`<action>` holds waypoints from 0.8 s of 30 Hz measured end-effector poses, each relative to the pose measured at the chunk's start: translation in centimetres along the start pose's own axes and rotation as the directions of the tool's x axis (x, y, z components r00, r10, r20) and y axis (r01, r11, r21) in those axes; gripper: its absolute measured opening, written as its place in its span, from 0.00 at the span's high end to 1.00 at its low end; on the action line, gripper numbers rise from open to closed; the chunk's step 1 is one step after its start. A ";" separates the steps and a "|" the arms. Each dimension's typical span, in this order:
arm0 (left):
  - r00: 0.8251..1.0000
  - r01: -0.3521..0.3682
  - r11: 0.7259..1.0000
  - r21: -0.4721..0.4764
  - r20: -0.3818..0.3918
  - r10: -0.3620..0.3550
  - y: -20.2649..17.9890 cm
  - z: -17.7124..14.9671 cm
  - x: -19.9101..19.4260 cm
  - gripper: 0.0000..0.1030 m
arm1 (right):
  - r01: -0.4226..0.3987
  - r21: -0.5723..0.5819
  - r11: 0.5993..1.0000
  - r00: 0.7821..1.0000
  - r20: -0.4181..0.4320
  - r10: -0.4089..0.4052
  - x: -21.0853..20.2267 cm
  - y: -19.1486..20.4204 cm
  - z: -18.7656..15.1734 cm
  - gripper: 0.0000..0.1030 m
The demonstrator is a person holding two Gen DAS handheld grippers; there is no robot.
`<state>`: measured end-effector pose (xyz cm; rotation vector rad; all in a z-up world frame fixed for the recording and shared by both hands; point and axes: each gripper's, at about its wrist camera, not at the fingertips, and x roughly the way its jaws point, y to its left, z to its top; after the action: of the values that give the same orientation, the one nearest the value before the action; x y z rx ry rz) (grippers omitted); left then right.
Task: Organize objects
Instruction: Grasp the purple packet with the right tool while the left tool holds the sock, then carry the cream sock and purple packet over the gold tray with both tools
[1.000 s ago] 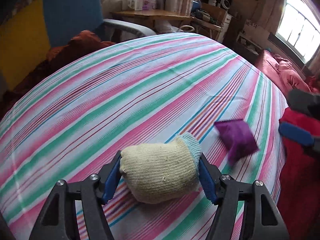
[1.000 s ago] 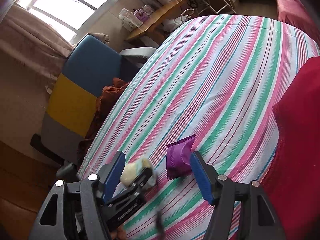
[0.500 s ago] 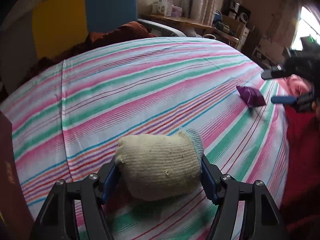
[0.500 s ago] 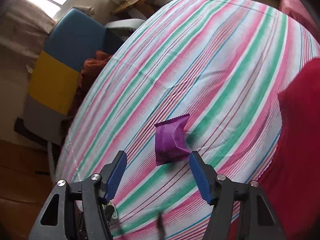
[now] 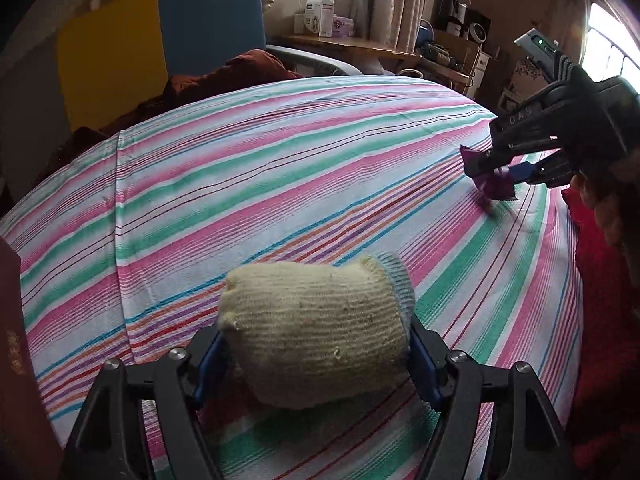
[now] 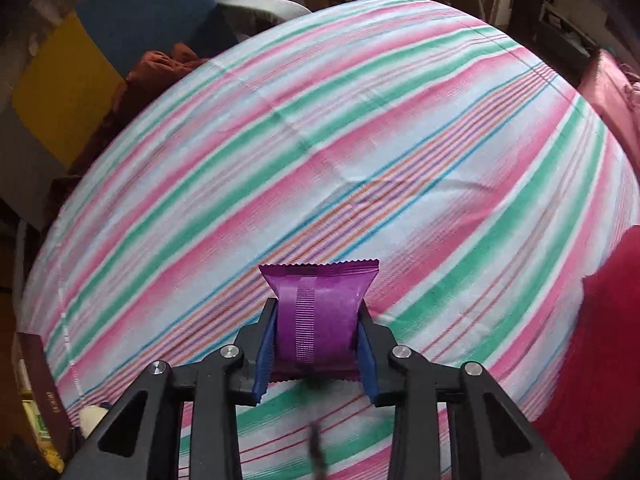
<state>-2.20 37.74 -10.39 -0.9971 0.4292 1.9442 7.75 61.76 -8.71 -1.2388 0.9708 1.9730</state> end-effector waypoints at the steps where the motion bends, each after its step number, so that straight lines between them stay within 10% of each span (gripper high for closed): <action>1: 1.000 -0.001 1.000 0.001 0.002 0.001 0.0 0.0 0.0 0.27 | -0.044 -0.032 0.999 0.999 -0.008 0.044 0.1 0.6 -0.1 0.66; 10: 1.000 -0.012 1.000 -0.022 0.025 0.013 0.4 -0.1 -0.3 0.36 | -0.098 -0.412 0.906 0.994 -0.092 0.065 1.6 8.1 -3.2 0.66; 24: 0.998 -0.060 0.997 -0.041 0.017 0.061 0.5 -0.7 -1.2 0.36 | -0.012 -0.539 0.842 0.997 -0.071 -0.031 2.8 9.2 -4.0 0.67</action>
<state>-1.90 36.36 -9.95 -1.0019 0.4150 2.0218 1.31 53.74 -10.02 -1.6216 0.4361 2.2918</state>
